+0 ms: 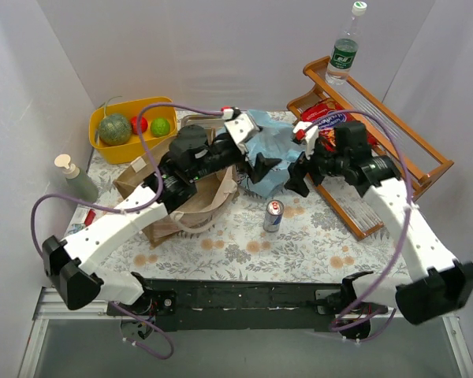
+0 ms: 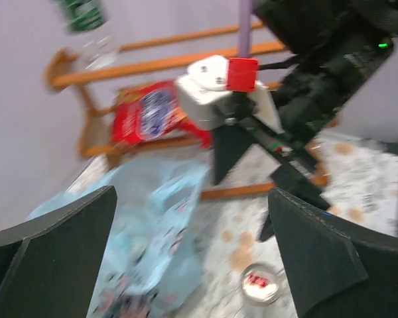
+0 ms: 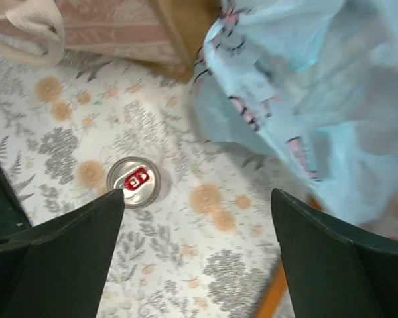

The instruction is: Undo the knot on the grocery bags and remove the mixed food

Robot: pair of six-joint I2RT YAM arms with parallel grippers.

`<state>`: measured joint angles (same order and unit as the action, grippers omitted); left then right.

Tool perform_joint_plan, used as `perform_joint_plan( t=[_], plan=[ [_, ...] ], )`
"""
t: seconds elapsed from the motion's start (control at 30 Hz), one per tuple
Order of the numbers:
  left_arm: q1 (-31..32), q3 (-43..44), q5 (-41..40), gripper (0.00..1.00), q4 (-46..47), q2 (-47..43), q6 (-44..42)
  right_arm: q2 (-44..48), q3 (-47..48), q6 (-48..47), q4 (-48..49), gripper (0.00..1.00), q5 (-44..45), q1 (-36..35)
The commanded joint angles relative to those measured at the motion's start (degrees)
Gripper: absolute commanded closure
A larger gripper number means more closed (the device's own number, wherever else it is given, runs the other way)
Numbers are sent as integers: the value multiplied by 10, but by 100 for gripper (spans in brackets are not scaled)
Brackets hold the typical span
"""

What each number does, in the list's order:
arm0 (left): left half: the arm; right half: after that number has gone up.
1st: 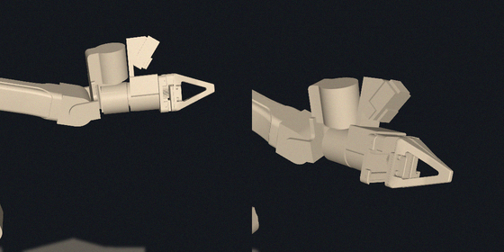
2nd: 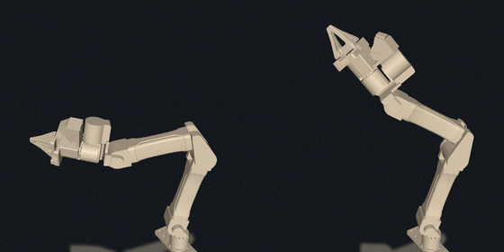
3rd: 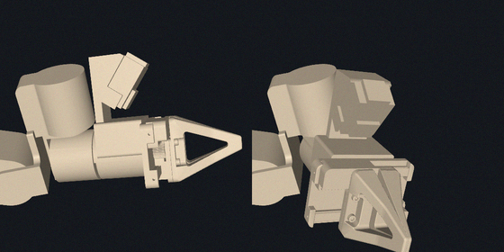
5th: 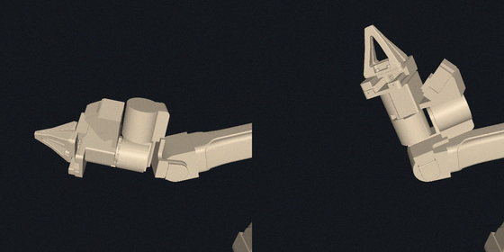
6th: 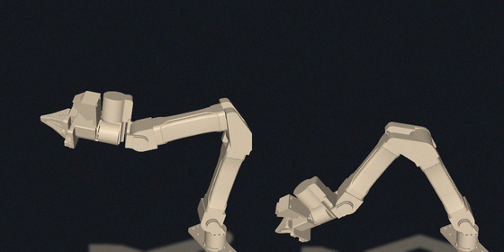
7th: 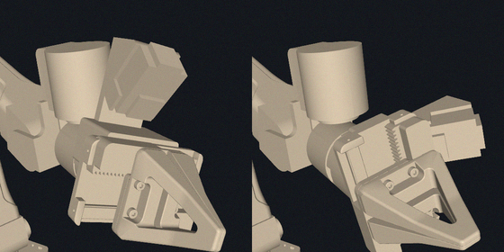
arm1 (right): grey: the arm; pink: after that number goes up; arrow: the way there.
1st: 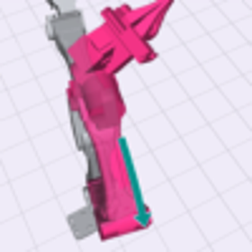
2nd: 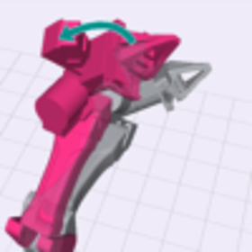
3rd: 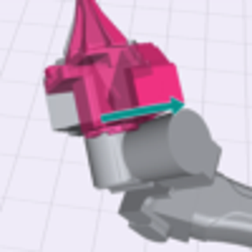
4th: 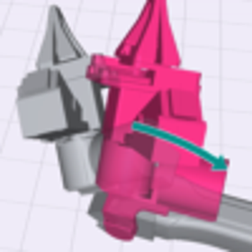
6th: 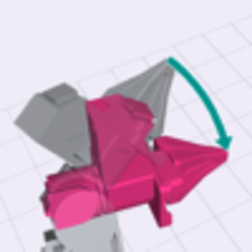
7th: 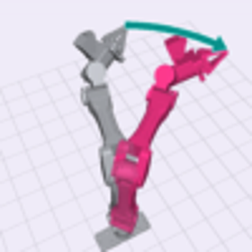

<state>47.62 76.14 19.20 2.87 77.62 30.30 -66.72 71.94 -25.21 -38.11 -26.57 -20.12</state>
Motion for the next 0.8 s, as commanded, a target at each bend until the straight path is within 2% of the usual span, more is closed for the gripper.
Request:
perform_joint_plan(
  t=[0.0, 0.07, 0.1, 0.2, 0.4, 0.5, 0.77],
  plan=[
    [-72, -29, -153, 2, -139, -32, -55, -74, 13, 38, -28, 2, -91, -1],
    [-108, -31, -172, 2, -147, -55, -12, -100, 23, 41, -35, 2, -96, -5],
    [-152, -28, -174, 2, -151, -60, 6, -124, 31, 38, -42, 2, -99, -13],
    [-214, -28, -154, 2, -171, -88, 22, -152, 41, 24, -46, 2, -73, -39],
    [-254, -56, -131, 2, -162, -128, 21, -189, 31, 13, -55, 2, -49, -90],
    [-263, -59, -125, 2, -161, -136, 25, -198, 22, 13, -58, 2, -10, -109],
    [-281, -80, -116, 2, -143, -148, 37, -207, -14, 19, -51, 2, 49, -124]
  ],
)
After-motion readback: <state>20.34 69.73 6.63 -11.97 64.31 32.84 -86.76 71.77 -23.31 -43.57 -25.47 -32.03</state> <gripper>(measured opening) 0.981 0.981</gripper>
